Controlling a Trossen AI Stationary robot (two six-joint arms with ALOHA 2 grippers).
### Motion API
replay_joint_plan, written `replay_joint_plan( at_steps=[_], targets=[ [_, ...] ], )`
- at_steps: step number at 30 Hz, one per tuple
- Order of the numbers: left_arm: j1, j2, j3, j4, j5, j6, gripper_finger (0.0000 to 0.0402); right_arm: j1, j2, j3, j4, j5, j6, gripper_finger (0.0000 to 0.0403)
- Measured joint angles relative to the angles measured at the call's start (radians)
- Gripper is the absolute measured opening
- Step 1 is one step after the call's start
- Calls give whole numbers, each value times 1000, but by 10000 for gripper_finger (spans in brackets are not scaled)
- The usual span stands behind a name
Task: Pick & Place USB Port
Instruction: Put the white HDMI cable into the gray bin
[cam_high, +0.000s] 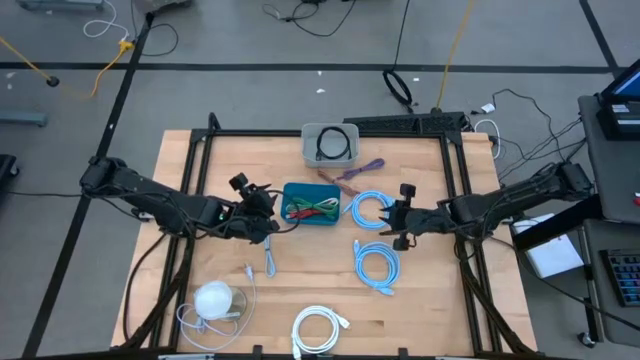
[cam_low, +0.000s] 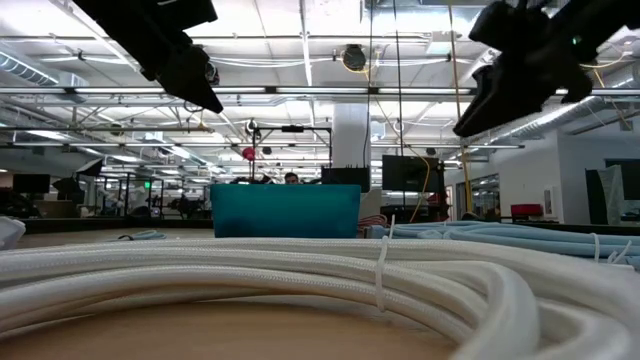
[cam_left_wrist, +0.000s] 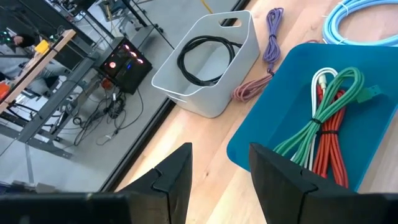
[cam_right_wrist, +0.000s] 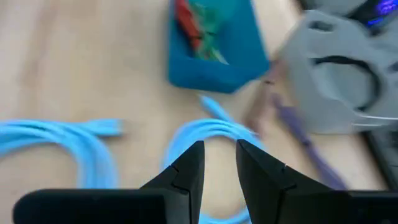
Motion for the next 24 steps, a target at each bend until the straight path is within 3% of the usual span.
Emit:
replay_joint_plan(
  at_steps=[4, 13, 17, 24],
  targets=[
    [0, 0, 0, -1, 0, -3, 161, 25, 49, 43, -26, -145, 92, 84],
    [-2, 0, 0, -7, 3, -19, 161, 194, 382, 174, -30, -258, 392, 84],
    [-2, 0, 0, -5, 4, -17, 161, 245, 514, 319, -26, -303, 421, 84],
    [-2, 0, 0, 2, 3, -4, 161, 290, 662, 574, -44, -273, 379, 84]
  ],
)
